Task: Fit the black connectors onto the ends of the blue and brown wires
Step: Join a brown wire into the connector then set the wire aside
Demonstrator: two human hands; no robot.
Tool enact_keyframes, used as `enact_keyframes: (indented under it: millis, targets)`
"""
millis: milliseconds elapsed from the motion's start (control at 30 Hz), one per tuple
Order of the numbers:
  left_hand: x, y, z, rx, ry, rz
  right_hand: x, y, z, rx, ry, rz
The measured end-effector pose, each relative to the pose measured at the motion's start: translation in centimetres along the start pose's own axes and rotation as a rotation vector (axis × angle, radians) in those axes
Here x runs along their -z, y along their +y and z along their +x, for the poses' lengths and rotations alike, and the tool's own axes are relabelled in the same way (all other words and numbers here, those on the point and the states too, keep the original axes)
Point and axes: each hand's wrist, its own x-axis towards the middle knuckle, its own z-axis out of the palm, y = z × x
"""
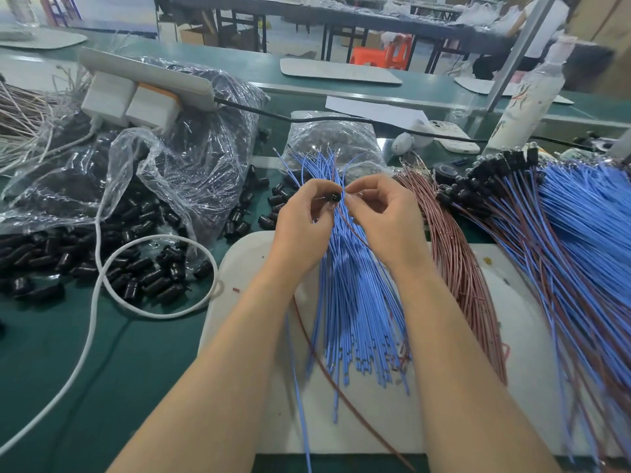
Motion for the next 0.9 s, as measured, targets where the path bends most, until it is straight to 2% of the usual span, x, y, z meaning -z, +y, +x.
enact_keyframes:
  millis: [133, 233, 400, 633, 900]
  targets:
    - [-0.01, 0.06, -0.06, -0.01, -0.005, 0.029, 0.04, -0.07, -0.01, -0.012, -0.001, 0.018]
    - [-0.01, 0.07, -0.11, -0.02, -0.012, 0.077, -0.18, -0.05, -0.19, 0.01, -0.011, -0.054]
    - [-0.53, 0.16, -0.5, -0.082, -0.011, 0.219, -0.47, 0.19, -0.4, 0.06, 0.018, -0.205]
    - [-0.35, -0.23, -0.65, -0.106, 0.068, 0.5, -0.78, -0.15, -0.55, 0.074, 0.075, -0.183]
    - [-0.35, -0.22, -0.56, -0.089, 0.1, 0.469, -0.78, -0.43, -0.72, 0.049, 0.004, -0.107]
